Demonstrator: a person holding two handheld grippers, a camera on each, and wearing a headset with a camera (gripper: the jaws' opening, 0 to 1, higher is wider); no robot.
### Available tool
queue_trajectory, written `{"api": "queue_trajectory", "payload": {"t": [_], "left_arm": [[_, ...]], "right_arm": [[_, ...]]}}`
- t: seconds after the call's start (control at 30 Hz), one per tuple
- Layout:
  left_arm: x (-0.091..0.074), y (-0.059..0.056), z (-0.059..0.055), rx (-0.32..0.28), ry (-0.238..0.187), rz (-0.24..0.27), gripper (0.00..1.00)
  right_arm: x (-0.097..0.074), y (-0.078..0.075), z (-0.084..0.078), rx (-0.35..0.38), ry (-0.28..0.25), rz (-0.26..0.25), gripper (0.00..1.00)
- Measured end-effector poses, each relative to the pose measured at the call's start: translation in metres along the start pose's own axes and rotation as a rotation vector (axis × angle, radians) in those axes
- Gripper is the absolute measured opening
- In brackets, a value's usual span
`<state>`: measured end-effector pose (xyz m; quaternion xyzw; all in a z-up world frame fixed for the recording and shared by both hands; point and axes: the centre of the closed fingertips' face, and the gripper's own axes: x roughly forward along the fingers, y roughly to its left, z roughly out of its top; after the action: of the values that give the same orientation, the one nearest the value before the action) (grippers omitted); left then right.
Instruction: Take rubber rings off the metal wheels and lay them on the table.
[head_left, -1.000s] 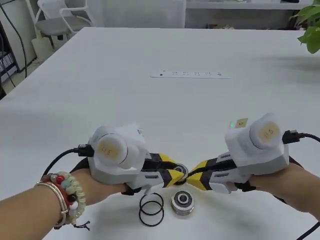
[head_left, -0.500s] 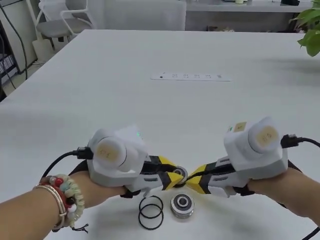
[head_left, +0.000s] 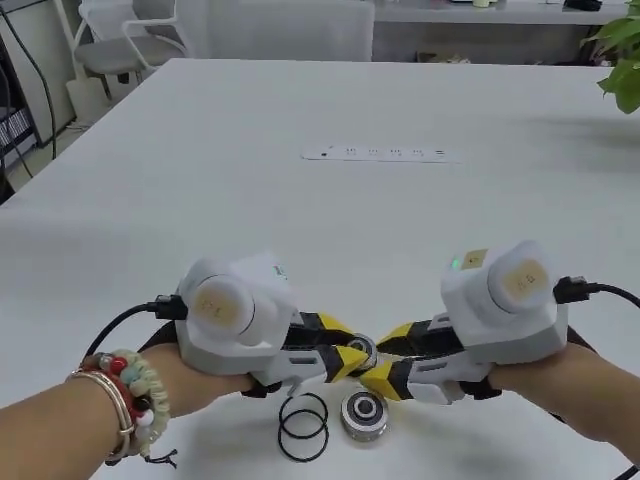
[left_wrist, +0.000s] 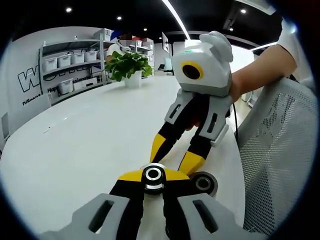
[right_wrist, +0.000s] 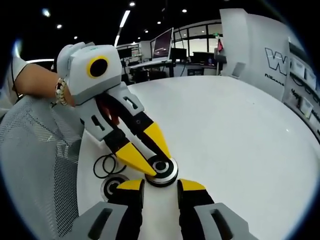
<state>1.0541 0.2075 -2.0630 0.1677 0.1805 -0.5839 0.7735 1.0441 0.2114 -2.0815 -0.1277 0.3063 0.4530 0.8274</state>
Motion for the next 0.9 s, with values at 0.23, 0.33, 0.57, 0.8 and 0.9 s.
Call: {"api": "queue_trajectory", "payload": {"t": [0.23, 0.33, 0.57, 0.8, 0.9], "left_arm": [[-0.0001, -0.0004, 0.0001, -0.001, -0.004, -0.002, 0.09], [0.0, -0.0004, 0.0002, 0.0, -0.004, -0.002, 0.09], [0.0001, -0.0001, 0.0002, 0.0, -0.003, -0.002, 0.09], [0.0002, 0.0003, 0.0004, -0.001, -0.003, -0.001, 0.09], [0.0001, 0.0004, 0.0006, -0.002, -0.002, -0.001, 0.09]], "right_arm": [[0.0047, 0.0014, -0.0001, -0.015, 0.001, -0.005, 0.26], [0.0032, 0.0001, 0.0006, -0.026, -0.002, -0.005, 0.24], [0.0005, -0.0007, 0.005, -0.031, -0.02, 0.003, 0.22], [-0.0022, -0.001, 0.0035, -0.02, -0.017, 0.02, 0.2], [-0.0031, -0.0006, 0.0026, -0.018, -0.014, 0.023, 0.18]]}}
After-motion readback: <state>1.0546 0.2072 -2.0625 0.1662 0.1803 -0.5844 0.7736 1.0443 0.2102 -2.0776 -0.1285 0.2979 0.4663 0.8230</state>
